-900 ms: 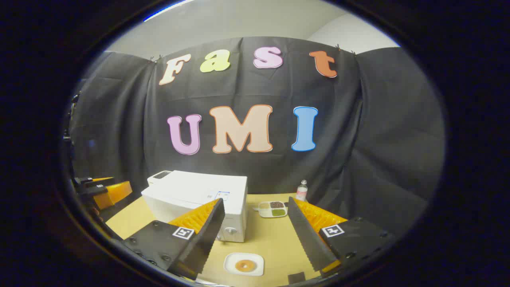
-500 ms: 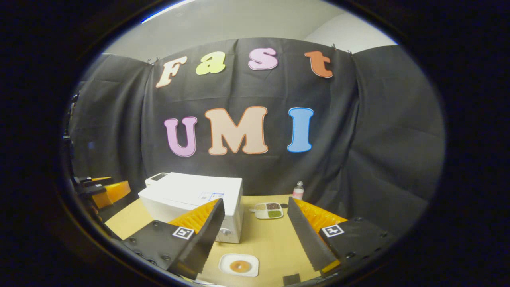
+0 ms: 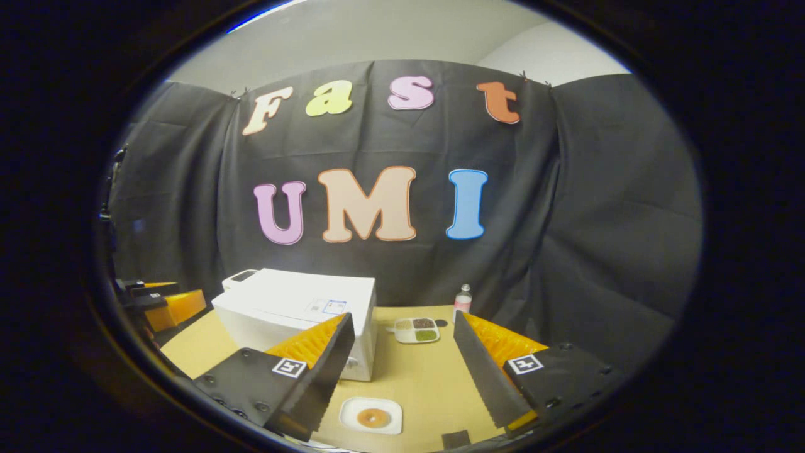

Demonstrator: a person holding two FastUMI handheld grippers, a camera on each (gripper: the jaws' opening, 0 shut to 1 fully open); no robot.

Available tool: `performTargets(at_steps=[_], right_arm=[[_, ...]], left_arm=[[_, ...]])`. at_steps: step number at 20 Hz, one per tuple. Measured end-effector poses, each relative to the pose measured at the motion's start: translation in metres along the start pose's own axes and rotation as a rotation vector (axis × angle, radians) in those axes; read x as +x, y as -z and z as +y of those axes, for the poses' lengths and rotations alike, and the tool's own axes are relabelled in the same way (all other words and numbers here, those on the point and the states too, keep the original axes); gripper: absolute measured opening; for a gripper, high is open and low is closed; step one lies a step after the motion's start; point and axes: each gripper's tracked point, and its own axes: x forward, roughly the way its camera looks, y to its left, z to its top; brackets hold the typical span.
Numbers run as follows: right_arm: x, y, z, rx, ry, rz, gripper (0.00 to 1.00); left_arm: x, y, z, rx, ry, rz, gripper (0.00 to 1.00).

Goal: Open the microwave oven with the left hand, put the food in, and close the microwave oven.

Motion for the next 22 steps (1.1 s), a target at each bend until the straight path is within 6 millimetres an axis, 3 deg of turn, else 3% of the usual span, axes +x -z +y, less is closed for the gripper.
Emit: performTargets(at_steps=[3, 6, 11, 20, 22], right_arm=[[0.0, 0.006, 0.0, 0.01, 0.0, 0.014, 1.0], [0.0, 0.012, -0.008, 0.016, 0.023, 0.036, 0.94], [0.001, 0.022, -0.026, 0.016, 0.076, 0.069, 0.94], [0.001, 0.02, -0.042, 0.032, 0.162, 0.056, 0.94], [0.001, 0.021, -0.046, 0.042, 0.184, 0.056, 1.0]], left_arm=[[0.004, 0.018, 0.001, -0.006, -0.006, 0.044, 0.96], [0.012, 0.039, -0.01, -0.015, 0.025, 0.096, 0.96], [0.032, 0.082, -0.035, 0.019, 0.101, 0.189, 0.96], [0.084, 0.17, -0.068, 0.038, 0.197, 0.358, 0.97], [0.095, 0.19, -0.076, 0.043, 0.228, 0.397, 0.96]])
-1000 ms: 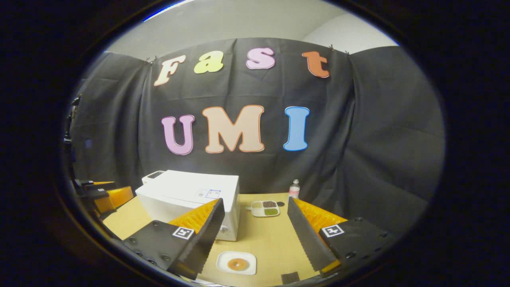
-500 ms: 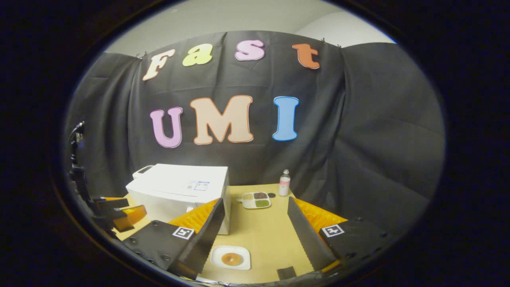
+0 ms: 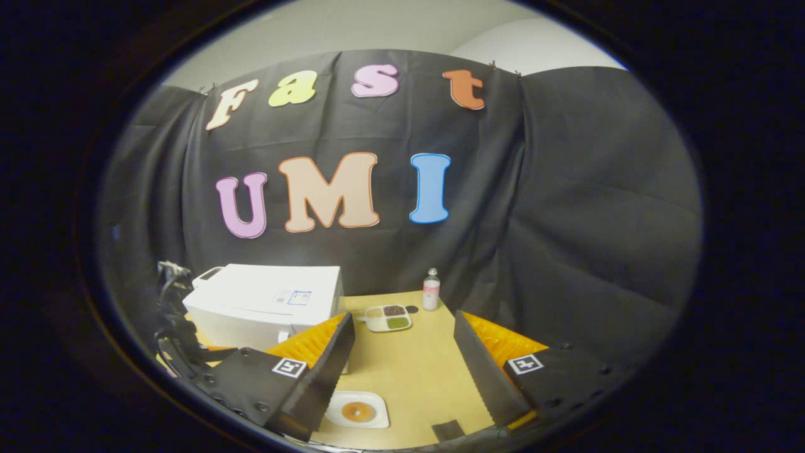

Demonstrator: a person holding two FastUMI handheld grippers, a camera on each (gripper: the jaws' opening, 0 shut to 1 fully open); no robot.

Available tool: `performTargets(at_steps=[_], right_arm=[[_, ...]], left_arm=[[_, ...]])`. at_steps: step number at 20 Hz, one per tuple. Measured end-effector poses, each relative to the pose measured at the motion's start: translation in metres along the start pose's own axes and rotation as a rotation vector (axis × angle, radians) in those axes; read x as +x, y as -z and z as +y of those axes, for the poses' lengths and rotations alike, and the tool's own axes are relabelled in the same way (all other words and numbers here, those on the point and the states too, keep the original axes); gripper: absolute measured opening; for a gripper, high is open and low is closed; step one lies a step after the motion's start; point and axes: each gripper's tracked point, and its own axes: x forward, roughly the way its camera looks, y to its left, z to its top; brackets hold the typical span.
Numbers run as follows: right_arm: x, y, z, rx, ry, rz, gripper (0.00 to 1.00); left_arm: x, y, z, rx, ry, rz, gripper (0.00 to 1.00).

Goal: Open the microwave oven with the left hand, put the food in, and close the microwave oven.

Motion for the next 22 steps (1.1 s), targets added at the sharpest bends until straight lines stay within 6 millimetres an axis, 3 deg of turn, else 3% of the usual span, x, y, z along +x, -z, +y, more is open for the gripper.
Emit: performTargets(at_steps=[4, 5, 7, 8, 9, 16, 17, 20, 22], right_arm=[[-0.002, 0.002, -0.008, 0.015, 0.042, -0.003, 0.94], [-0.002, 0.003, -0.011, 0.016, 0.052, -0.002, 0.99], [-0.002, 0.005, -0.016, 0.017, 0.077, -0.003, 0.94], [-0.003, 0.008, -0.02, 0.02, 0.089, 0.003, 0.99], [-0.002, 0.011, -0.021, 0.027, 0.099, 0.011, 0.94], [0.004, 0.022, -0.027, 0.071, 0.134, 0.036, 0.94], [0.004, 0.021, -0.028, 0.073, 0.136, 0.037, 0.94], [0.008, 0.023, -0.028, 0.074, 0.142, 0.04, 0.94], [0.01, 0.023, -0.027, 0.071, 0.141, 0.043, 0.94]], left_arm=[[0.038, 0.028, -0.006, 0.027, 0.034, 0.069, 0.82], [0.046, 0.034, -0.006, 0.031, 0.034, 0.083, 0.81], [0.058, 0.043, -0.009, 0.006, 0.044, 0.129, 0.81], [0.064, 0.044, -0.012, -0.015, 0.054, 0.142, 0.81], [0.073, 0.046, -0.014, -0.025, 0.056, 0.152, 0.81], [0.107, 0.041, -0.01, -0.002, 0.003, 0.146, 0.8], [0.112, 0.041, -0.011, 0.002, 0.001, 0.147, 0.84], [0.118, 0.043, -0.018, -0.018, 0.008, 0.168, 0.77], [0.122, 0.043, -0.017, -0.019, -0.006, 0.185, 0.65]])
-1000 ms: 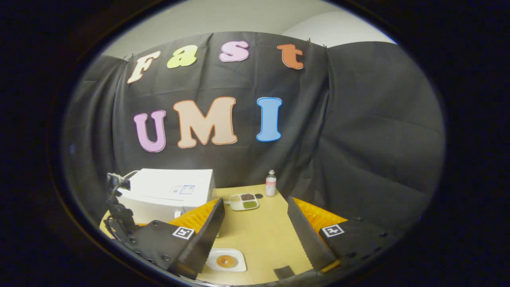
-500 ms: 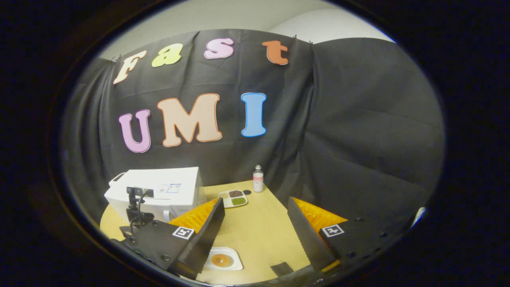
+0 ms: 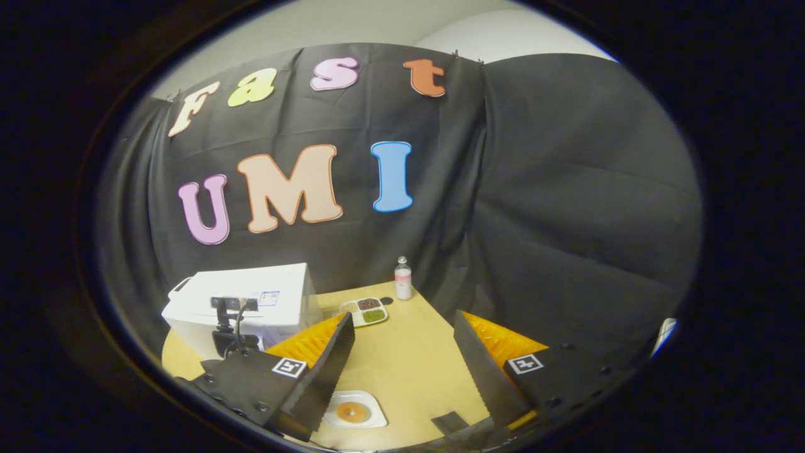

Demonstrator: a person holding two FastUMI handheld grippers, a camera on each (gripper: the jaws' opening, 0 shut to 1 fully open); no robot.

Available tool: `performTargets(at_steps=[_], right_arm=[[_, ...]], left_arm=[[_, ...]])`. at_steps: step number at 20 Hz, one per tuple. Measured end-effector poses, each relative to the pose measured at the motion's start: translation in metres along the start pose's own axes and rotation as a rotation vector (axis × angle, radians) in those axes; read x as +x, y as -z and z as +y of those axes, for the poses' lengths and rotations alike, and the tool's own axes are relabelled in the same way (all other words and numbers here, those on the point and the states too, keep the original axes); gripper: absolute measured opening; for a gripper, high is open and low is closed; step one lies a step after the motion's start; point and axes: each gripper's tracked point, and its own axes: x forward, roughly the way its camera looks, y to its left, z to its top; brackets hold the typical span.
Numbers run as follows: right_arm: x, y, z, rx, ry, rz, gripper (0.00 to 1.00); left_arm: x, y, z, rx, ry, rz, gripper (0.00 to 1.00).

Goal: Open the microwave oven with the left hand, put the food in, and close the microwave oven.

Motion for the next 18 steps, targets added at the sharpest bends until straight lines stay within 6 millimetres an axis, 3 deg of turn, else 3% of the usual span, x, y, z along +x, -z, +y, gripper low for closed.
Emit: performTargets(at_steps=[1, 2, 3, 4, 11, 13, 14, 18], right_arm=[[0.0, -0.001, 0.0, -0.002, 0.0, -0.001, 0.94], [0.002, -0.001, 0.001, -0.003, 0.0, -0.004, 1.0], [0.003, 0.0, 0.001, -0.002, -0.002, -0.004, 0.94], [0.003, 0.001, 0.003, 0.001, -0.006, -0.001, 0.94], [0.001, 0.004, 0.012, -0.004, -0.037, 0.002, 0.94], [0.0, 0.008, 0.012, -0.002, -0.043, 0.009, 0.94], [0.0, 0.01, 0.013, 0.0, -0.046, 0.016, 1.0], [-0.002, 0.023, 0.011, -0.002, -0.062, 0.052, 1.0]], left_arm=[[0.001, -0.001, 0.0, -0.007, -0.002, 0.007, 0.63], [0.002, -0.002, 0.0, -0.018, -0.002, 0.014, 0.47], [0.002, -0.001, 0.003, -0.022, -0.014, 0.026, 0.44], [0.002, 0.0, 0.004, -0.017, -0.017, 0.042, 0.34], [0.002, 0.002, 0.003, 0.027, -0.041, 0.076, 0.2], [0.001, 0.002, 0.003, 0.034, -0.038, 0.061, 0.19], [0.001, 0.003, 0.003, 0.04, -0.042, 0.052, 0.19], [-0.001, 0.003, 0.003, 0.046, -0.042, 0.016, 0.17]])
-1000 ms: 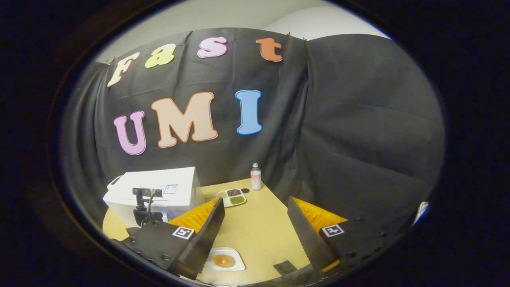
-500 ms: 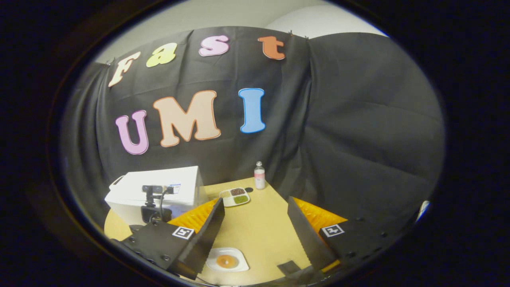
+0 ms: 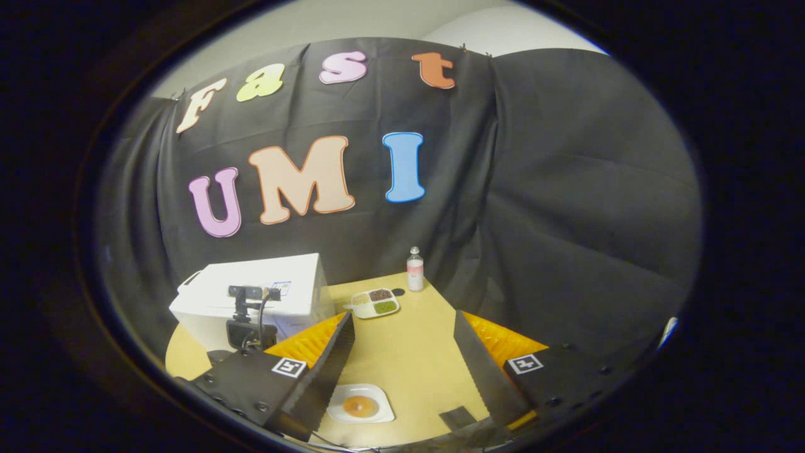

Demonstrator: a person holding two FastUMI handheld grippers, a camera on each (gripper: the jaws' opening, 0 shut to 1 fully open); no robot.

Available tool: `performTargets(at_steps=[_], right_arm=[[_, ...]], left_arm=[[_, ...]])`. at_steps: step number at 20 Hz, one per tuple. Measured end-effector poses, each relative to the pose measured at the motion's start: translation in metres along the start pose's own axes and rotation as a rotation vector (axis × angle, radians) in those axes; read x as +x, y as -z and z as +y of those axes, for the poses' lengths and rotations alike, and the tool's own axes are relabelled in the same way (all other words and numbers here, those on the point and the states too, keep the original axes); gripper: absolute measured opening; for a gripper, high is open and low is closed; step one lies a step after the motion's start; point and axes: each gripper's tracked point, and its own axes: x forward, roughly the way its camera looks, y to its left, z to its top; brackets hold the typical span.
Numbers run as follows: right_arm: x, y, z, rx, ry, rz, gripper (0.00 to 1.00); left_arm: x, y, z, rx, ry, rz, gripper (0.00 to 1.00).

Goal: Open the microwave oven with the left hand, put the food in, and close the microwave oven.

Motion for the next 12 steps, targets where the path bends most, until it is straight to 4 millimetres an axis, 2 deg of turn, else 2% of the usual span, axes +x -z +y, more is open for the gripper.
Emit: performTargets(at_steps=[4, 12], right_arm=[[-0.001, 0.014, 0.0, -0.017, -0.021, 0.042, 1.0], [-0.003, 0.029, -0.005, -0.057, -0.062, 0.085, 1.0]], left_arm=[[-0.002, -0.002, 0.0, 0.0, 0.001, -0.043, 0.13], [-0.003, -0.002, 0.001, -0.061, -0.013, -0.076, 0.05]])
